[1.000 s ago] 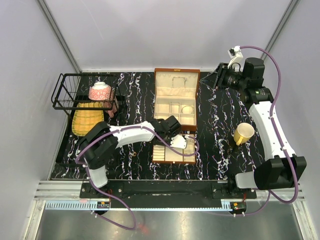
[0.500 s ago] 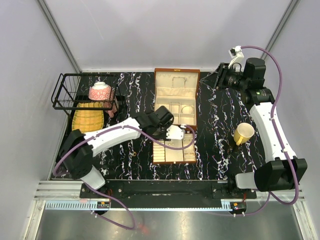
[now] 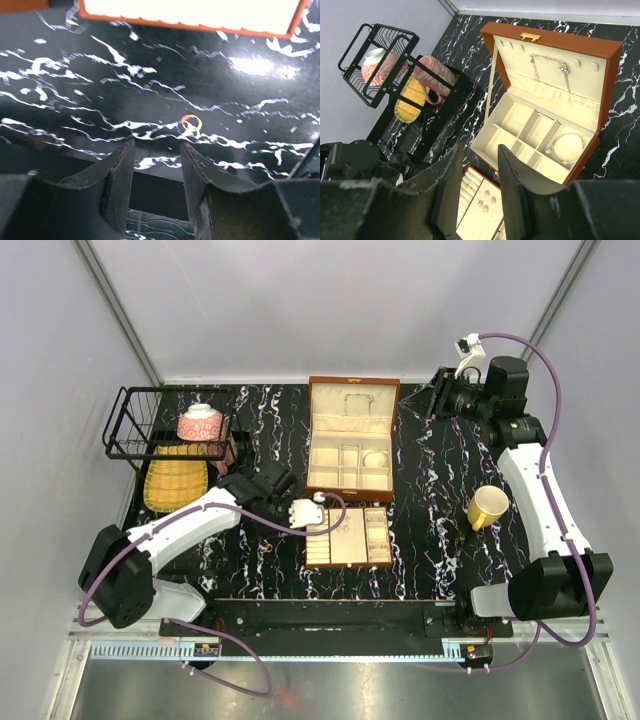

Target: Organize the mixed jewelry

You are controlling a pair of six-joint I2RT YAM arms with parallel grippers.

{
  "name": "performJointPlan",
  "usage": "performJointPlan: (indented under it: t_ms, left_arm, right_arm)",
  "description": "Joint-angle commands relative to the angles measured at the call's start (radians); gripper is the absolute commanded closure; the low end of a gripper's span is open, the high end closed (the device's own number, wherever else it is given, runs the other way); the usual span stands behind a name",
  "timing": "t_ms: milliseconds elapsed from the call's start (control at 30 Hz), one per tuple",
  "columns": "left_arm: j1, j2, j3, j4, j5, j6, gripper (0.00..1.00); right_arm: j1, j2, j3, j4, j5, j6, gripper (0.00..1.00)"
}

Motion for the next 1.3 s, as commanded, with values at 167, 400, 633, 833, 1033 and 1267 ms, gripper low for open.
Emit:
performJointPlan:
  t_ms: [167, 400, 633, 833, 1033, 1267]
  left_arm:
    - [0.026, -0.093, -0.16, -0.012, 0.162, 0.081, 0.59]
    - [0.026, -0.081, -0.222, 0.064, 0.176, 0.138, 0.62]
    - [0.028, -0.043, -0.233, 0.118, 0.159, 0.171, 0.64]
    - [0.031, 0.006, -0.226, 0.123, 0.153, 0.19, 0.64]
    - [0.035, 0.02, -0.236, 0.126, 0.145, 0.196, 0.64]
    - [0.04, 0.012, -0.244, 0.126, 0.148, 0.194, 0.64]
  right_arm:
    - [-0.006, 0.021, -0.042, 0.042, -0.01, -0.037, 0.59]
    - [-0.006, 0.021, -0.048, 0.044, -0.018, -0.039, 0.59]
    - [-0.005, 0.013, -0.059, 0.044, -0.018, -0.039, 0.59]
    - [-0.006, 0.002, -0.064, 0.044, -0.018, -0.04, 0.6]
    - [-0.006, 0.001, -0.067, 0.046, -0.015, -0.042, 0.59]
    - [-0.005, 0.009, -0.065, 0.049, -0.018, -0.036, 0.6]
